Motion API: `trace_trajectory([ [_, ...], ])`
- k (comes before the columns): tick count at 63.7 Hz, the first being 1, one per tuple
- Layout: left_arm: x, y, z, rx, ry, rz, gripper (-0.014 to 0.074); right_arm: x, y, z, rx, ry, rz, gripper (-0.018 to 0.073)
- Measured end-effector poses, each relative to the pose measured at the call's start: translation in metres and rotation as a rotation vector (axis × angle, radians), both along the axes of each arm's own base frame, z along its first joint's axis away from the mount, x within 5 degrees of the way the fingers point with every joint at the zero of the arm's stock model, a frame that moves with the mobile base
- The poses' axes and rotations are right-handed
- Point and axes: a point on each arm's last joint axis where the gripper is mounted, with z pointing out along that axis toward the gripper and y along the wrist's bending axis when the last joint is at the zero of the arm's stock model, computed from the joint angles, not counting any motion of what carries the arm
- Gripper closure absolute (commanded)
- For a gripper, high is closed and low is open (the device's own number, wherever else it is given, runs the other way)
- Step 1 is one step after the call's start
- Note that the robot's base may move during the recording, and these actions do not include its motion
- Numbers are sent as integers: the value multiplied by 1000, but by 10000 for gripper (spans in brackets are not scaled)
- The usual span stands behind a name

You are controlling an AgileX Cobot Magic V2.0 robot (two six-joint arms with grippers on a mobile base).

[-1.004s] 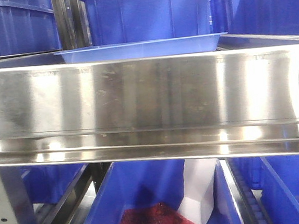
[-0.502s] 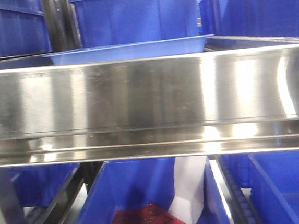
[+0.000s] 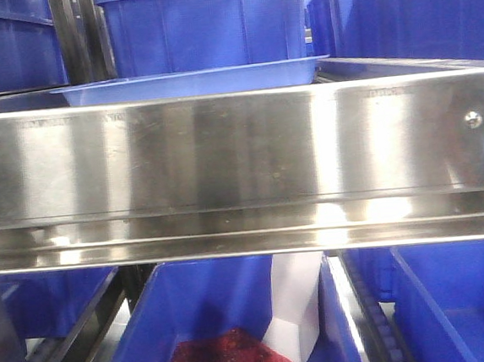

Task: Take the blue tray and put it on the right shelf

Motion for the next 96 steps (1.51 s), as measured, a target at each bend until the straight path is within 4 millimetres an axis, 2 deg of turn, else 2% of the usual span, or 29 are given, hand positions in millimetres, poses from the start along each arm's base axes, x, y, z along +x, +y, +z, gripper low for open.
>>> trace_trajectory([
  [19, 0, 0, 0, 0, 2, 0, 645, 0, -1, -8, -20, -18, -6, 504],
  [31, 0, 0, 0, 0, 2, 0, 645, -7, -5, -35, -22, -12, -75, 504],
  [39, 0, 0, 0, 0, 2, 0, 645, -15, -8, -48, -12, -70, -120, 504],
  [53, 0, 0, 0, 0, 2, 0, 645, -14, -8, -68, 1, -68, -130, 504],
  [96, 0, 0, 0, 0, 2, 0, 645, -14, -8, -63, 10, -127, -130, 504],
])
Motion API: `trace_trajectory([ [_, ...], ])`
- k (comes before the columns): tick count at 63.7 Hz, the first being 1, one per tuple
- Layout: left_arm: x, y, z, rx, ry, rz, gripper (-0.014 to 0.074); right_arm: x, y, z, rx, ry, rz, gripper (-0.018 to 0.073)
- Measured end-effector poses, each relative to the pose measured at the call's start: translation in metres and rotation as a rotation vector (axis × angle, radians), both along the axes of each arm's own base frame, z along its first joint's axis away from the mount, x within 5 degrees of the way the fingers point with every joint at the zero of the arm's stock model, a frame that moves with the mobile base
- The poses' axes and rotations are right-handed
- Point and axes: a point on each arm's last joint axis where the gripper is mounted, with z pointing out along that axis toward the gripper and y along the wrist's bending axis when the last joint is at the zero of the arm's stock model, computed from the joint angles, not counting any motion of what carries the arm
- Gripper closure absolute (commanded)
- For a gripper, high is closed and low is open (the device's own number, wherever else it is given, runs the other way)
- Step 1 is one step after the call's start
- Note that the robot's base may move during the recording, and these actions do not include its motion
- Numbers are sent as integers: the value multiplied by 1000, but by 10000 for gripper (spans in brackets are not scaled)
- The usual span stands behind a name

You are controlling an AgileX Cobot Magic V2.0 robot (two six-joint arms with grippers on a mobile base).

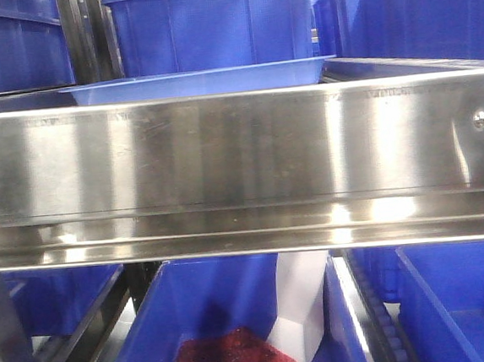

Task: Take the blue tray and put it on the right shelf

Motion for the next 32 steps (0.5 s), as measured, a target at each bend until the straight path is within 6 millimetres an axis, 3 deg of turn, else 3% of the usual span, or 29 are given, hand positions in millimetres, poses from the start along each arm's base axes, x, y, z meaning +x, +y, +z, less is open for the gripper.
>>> trace_trajectory([
  [32, 0, 0, 0, 0, 0, 0, 645, 0, 0, 0, 0, -2, 0, 504],
])
